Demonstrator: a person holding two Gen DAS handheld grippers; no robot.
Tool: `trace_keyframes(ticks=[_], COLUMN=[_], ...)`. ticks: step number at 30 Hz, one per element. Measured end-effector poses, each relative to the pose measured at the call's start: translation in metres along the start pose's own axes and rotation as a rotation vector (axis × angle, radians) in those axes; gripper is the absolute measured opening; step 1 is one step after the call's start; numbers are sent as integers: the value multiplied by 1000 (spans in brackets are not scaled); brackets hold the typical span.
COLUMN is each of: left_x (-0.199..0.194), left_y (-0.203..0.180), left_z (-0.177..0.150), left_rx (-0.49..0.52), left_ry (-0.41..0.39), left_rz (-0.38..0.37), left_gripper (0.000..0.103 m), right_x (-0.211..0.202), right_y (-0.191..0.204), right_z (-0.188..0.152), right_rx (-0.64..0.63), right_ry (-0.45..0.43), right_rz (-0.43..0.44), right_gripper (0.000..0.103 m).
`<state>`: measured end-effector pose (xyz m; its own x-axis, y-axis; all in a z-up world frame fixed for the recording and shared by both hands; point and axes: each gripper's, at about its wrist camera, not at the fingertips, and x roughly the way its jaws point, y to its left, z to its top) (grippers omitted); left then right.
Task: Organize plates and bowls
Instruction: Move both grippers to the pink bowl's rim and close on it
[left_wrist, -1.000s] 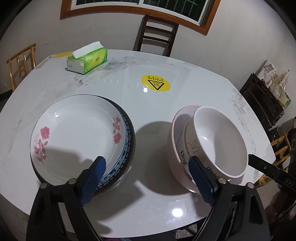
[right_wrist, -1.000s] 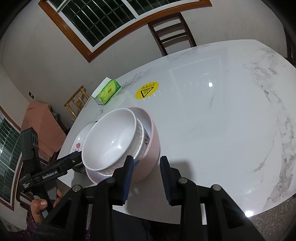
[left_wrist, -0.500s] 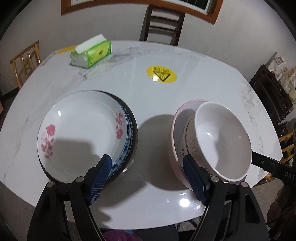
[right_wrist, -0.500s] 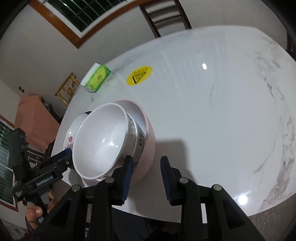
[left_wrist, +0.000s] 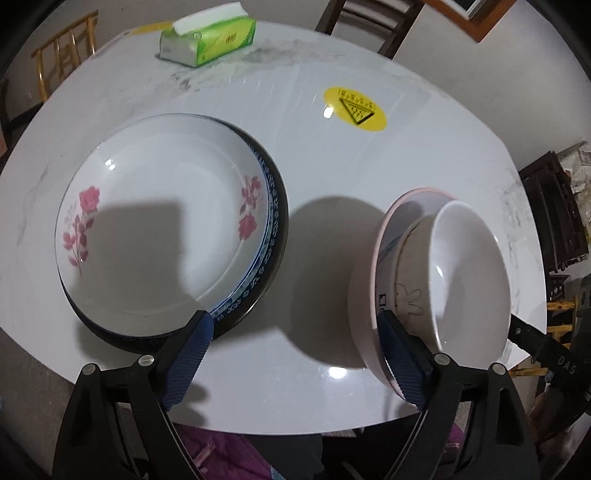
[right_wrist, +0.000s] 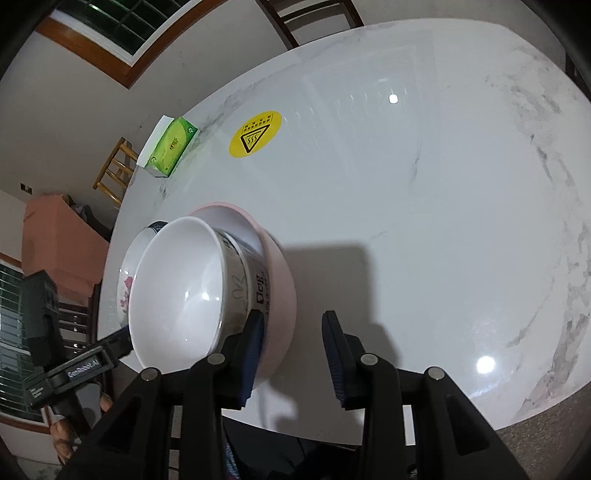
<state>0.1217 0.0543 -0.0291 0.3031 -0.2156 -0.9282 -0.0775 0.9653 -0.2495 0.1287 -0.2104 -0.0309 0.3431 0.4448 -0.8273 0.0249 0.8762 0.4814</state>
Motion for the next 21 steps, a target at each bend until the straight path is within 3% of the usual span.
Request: trace_keyframes(ticks=[5,10,12,14,16,18,21], left_x=[-1,2,4,4,0,-2,-3], left_y=[-7,1,6,7,2,-5,-10], left_z=[-1,1,0,-1,-1,0,1], left_rx=[33,-46,-102,-119,-91,-60,-51], left_ry=[-9,16,25,33,21,18,17], left_rz=[66,31,-26,-68,-71,-102,-133], left_gripper=[90,88,73,67,58,38,24], right_x=[2,3,4,5,6,6,5], right_y=[-8,-8,-7,-7,-6,-3,-3], right_z=[1,2,4,5,6,7,6], right_rx=[21,19,24,21,21,10,12], right_ry=[17,31,44,54,66,71,77], right_rz=[52,54,60,57,54,43,35], right_gripper=[33,33,33,33,33,33,33])
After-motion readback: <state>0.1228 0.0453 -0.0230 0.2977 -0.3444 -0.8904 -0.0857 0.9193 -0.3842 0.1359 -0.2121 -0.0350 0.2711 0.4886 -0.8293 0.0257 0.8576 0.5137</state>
